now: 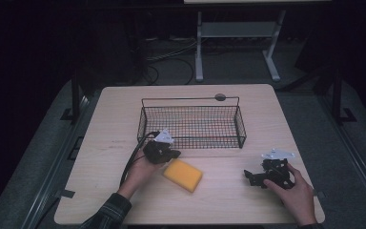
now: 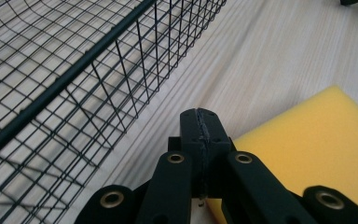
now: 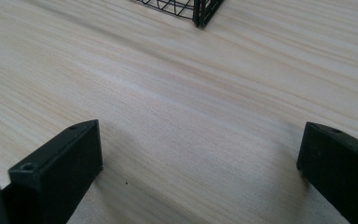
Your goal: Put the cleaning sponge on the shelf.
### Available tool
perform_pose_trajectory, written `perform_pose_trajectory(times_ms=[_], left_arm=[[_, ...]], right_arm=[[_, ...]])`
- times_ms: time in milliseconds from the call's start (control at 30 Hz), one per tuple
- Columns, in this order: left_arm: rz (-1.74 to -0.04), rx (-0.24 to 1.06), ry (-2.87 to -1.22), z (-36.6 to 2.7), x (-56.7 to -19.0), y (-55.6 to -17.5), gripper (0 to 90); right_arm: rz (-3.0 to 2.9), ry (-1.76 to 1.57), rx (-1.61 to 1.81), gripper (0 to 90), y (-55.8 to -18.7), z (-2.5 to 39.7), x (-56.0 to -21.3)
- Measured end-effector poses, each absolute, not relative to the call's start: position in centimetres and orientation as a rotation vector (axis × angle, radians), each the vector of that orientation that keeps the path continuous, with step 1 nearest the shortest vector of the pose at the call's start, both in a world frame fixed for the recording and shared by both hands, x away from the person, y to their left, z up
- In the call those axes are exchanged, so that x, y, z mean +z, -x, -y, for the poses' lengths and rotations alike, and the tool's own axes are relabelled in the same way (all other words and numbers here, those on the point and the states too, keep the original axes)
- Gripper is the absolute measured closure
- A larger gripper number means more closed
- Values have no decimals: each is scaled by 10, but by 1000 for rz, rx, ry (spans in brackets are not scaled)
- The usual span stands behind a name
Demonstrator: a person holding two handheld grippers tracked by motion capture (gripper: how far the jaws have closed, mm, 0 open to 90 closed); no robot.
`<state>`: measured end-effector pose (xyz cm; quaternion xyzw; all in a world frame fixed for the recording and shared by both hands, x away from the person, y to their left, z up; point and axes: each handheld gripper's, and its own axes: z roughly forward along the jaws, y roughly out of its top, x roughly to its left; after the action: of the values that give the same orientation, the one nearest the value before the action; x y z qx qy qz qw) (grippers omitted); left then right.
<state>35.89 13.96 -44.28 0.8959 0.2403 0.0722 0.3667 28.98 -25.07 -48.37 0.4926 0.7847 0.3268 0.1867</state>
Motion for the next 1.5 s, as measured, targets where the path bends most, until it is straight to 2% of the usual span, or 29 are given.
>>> perform_pose_trajectory(times_ms=[1500], left_arm=[[-654,119,-2289,-170,-440,-307,897]], right_arm=[[-2209,-1388,920,0,-290,251,-484]])
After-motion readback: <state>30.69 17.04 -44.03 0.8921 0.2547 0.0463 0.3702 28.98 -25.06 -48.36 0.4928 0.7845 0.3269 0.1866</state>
